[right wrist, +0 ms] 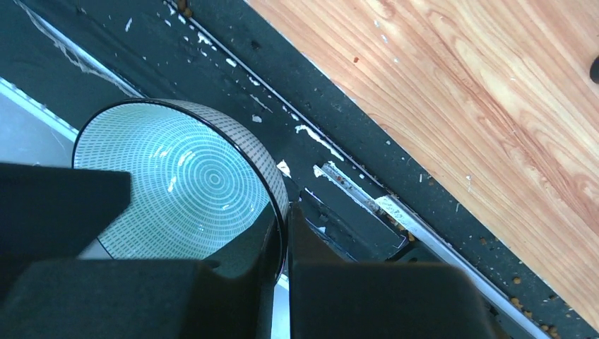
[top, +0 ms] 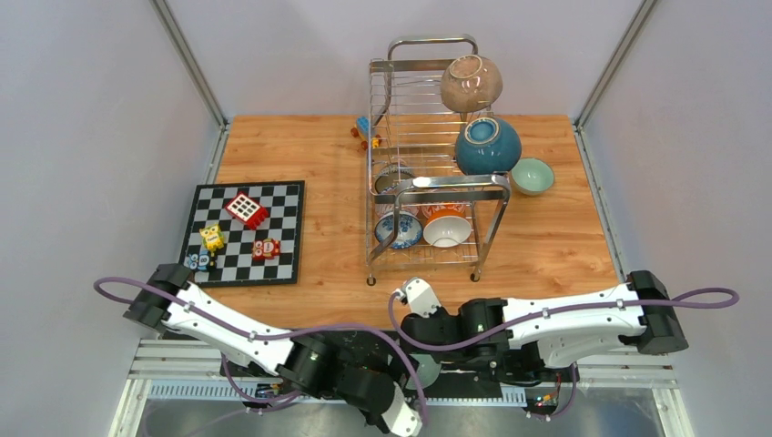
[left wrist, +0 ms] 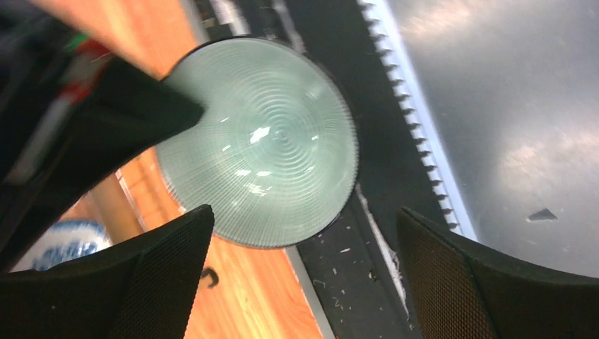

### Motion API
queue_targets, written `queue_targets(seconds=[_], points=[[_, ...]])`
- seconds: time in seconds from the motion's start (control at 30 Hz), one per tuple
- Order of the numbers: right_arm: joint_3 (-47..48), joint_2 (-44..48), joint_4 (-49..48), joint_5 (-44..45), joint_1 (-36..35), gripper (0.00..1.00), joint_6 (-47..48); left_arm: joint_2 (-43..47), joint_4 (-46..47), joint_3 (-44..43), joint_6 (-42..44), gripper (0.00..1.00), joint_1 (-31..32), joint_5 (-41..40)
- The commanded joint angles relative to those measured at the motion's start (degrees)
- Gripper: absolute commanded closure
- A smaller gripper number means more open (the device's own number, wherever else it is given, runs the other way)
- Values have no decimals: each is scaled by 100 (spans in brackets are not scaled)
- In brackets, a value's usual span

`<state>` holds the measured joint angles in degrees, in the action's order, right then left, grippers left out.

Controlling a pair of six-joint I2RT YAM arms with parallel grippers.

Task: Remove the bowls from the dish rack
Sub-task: Place the bowl with the bowl.

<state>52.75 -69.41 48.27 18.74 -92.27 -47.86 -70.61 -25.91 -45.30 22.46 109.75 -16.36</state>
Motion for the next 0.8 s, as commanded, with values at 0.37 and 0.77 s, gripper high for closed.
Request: queue_targets(seconds=[0.37, 0.77], points=[[-613, 1382, -9, 1247, -99, 97, -1368, 1728, 534, 354, -6277, 0, -492, -2405], [-634, 1408, 68, 1787, -98, 97, -2362, 2022, -31, 407, -8234, 28, -1595, -2179]])
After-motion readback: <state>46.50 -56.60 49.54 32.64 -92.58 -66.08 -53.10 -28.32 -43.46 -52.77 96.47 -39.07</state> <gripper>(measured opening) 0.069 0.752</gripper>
